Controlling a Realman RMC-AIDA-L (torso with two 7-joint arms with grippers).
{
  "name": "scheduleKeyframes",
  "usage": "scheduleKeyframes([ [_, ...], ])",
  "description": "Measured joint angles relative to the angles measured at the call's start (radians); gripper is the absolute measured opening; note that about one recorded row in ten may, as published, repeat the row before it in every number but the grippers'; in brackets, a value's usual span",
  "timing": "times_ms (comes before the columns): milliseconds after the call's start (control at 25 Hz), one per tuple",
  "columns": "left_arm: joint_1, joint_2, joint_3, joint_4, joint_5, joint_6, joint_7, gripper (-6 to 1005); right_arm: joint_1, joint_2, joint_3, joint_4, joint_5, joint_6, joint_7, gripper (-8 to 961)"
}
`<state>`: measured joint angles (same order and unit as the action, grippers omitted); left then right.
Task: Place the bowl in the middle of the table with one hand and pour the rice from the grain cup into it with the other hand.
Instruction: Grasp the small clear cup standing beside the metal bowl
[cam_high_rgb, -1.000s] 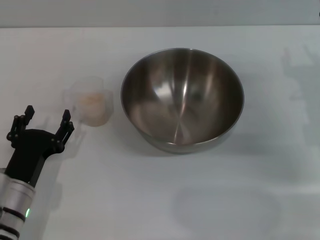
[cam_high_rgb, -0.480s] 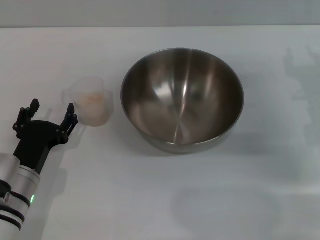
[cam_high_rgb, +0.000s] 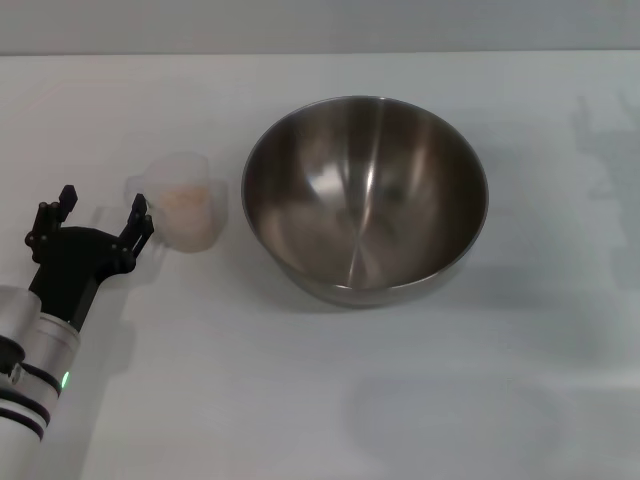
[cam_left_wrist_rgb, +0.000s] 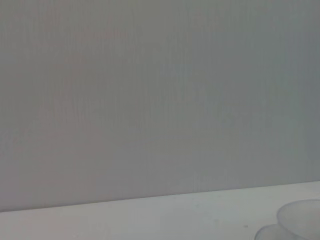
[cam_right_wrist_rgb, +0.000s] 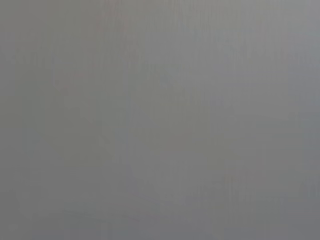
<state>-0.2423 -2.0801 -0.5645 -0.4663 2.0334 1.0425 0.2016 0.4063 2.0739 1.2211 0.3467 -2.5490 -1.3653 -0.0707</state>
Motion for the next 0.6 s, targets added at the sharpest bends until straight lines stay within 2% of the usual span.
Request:
scheduleKeyframes([
  [600,-0.065,0.0,0.0,0.04,-0.04,-0.042,-0.008,824,0.003,0.0,0.0,-0.002,0.0,0.003,0.0,506],
])
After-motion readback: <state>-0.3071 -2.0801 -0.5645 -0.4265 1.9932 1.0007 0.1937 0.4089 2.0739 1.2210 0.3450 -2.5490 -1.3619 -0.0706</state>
